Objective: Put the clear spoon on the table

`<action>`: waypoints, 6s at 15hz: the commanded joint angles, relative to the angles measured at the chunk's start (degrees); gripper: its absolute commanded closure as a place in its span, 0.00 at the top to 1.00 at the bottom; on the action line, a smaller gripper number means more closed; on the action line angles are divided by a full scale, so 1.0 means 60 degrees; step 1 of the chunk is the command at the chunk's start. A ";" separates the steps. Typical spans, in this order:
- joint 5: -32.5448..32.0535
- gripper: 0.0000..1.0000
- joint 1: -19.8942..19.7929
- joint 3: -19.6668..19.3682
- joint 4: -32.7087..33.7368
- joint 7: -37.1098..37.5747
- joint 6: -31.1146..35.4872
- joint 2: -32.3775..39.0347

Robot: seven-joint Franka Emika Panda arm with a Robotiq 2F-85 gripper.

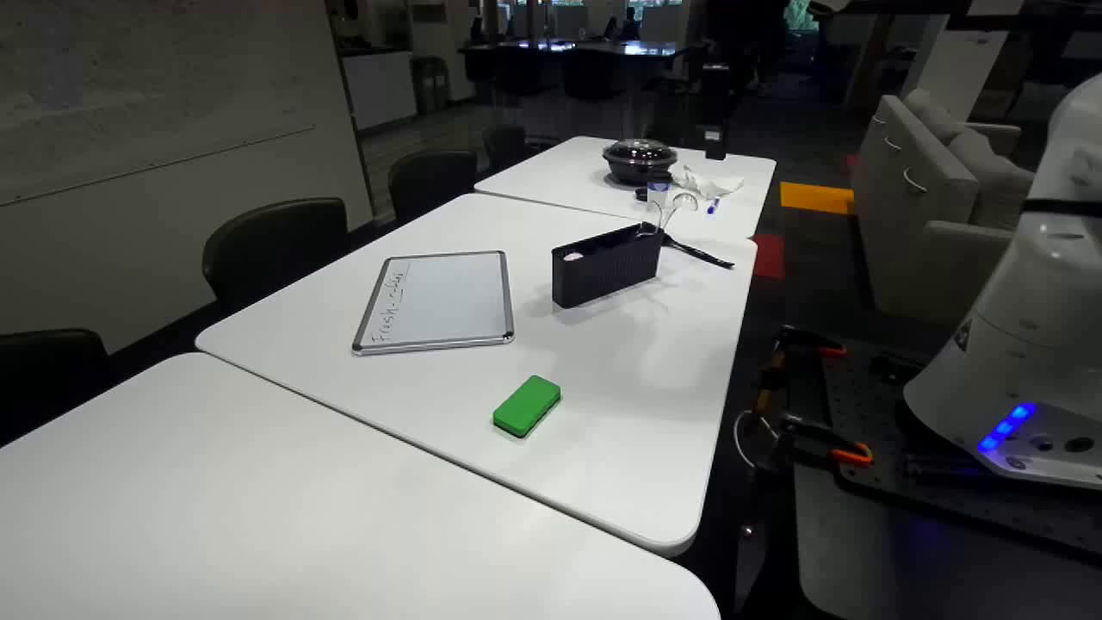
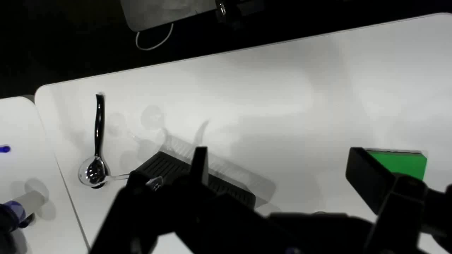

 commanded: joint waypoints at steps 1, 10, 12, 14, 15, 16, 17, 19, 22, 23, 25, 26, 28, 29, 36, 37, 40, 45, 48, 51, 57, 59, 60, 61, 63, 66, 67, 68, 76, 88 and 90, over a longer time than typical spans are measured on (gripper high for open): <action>-0.0075 1.00 0.0156 -0.0142 0.0017 0.0064 -0.0030 0.0013; -0.0211 1.00 -0.0307 -0.0396 0.0386 0.0756 0.0633 0.0600; -0.0416 1.00 -0.0721 -0.0513 0.0562 0.1513 0.1359 0.1025; -0.0816 1.00 -0.1173 -0.0641 0.0638 0.2259 0.2341 0.1521; -0.1025 1.00 -0.1395 -0.0698 0.0580 0.2658 0.2996 0.1805; -0.1357 1.00 -0.1639 -0.0662 0.0523 0.3175 0.3539 0.2027; -0.1802 1.00 -0.1888 -0.0625 0.0406 0.3715 0.4204 0.2283; -0.2743 1.00 -0.2243 -0.0636 0.0314 0.4807 0.5100 0.2814; -0.4758 1.00 -0.3001 -0.0428 0.0321 0.7132 0.5950 0.3675; -0.5445 1.00 -0.3272 -0.0352 0.0365 0.7916 0.5994 0.3944; -0.6725 1.00 -0.3402 -0.0451 0.0387 0.9475 0.5896 0.4492; -0.7311 1.00 -0.2763 -0.1178 0.0401 1.0169 0.5698 0.4694; -0.7723 1.00 -0.2413 -0.1674 0.0306 1.0798 0.5602 0.5036; -0.7852 1.00 -0.2240 -0.1916 0.0268 1.0963 0.5636 0.5207; -0.8305 1.00 -0.1514 -0.2801 0.0404 1.2211 0.5800 0.5573; -0.8365 1.00 -0.1459 -0.2853 0.0459 1.2332 0.5804 0.5585; -0.8879 1.00 -0.1360 -0.2950 0.0739 1.2812 0.5652 0.5665; -0.9081 1.00 -0.1297 -0.3001 0.1211 1.3027 0.5641 0.6016; -0.9023 1.00 -0.1188 -0.2976 0.1473 1.3006 0.5606 0.6337; -0.8959 1.00 -0.1088 -0.3000 0.1698 1.2954 0.5585 0.6704; -0.8865 1.00 -0.0971 -0.3039 0.1992 1.2899 0.5529 0.7274; -0.8869 0.74 -0.0941 -0.3047 0.2056 1.2926 0.5517 0.7387; -0.8873 0.68 -0.0926 -0.3052 0.2075 1.2935 0.5510 0.7421; -0.8881 0.58 -0.0908 -0.3055 0.2094 1.2942 0.5509 0.7451; -0.8908 0.42 -0.0856 -0.3060 0.2098 1.2960 0.5503 0.7451; -0.8926 0.20 -0.0764 -0.3037 0.2071 1.2939 0.5518 0.7340; -0.8922 0.12 -0.0729 -0.3022 0.2056 1.2917 0.5523 0.7286; -0.8920 0.05 -0.0687 -0.3004 0.2012 1.2883 0.5524 0.7189; -0.8662 0.02 -0.0329 -0.2746 0.0924 1.2263 0.5422 0.5104; -0.4691 0.02 0.0268 -0.2404 -0.1167 0.6157 0.4685 0.0202; -0.4011 0.02 0.0182 -0.2488 -0.1531 0.4648 0.5160 -0.0156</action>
